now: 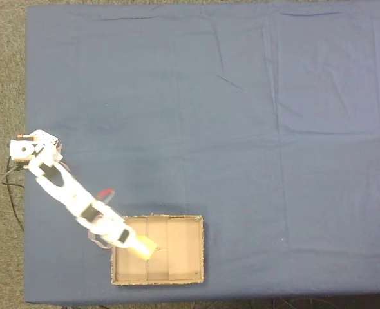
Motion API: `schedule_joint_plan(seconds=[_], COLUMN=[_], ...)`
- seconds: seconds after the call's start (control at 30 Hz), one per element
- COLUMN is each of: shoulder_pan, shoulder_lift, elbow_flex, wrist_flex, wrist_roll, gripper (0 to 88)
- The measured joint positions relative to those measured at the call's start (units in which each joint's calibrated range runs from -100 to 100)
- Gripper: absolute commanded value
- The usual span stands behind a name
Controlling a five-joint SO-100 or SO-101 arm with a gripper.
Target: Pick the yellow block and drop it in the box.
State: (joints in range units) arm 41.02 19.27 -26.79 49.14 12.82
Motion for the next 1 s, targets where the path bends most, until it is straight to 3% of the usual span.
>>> schedule_joint_plan(seconds=[0.13, 0.33, 0.4, 0.47, 0.6, 0.67, 0.73, 0.8, 1.0], shoulder_pan=[-1.4, -1.5, -1.2, -1.2, -1.3, -1.3, -2.5, -5.6, -30.8], shoulder_lift=[15.7, 24.9, 25.2, 25.3, 25.1, 22.1, 13.1, -1.6, -68.5], elbow_flex=[-12.6, -15.1, -15.2, -15.2, -13.9, -7.3, 3.6, 17.3, 62.5], wrist_flex=[4.6, 3.1, 2.8, 2.9, 2.6, -0.2, -5.5, -10.3, -9.7], wrist_roll=[2.0, 4.6, 5.0, 5.4, 5.9, 5.6, 4.0, 0.7, -5.0], gripper=[20.6, 21.5, 34.8, 37.5, 37.1, 32.0, 20.1, 0.3, 0.2])
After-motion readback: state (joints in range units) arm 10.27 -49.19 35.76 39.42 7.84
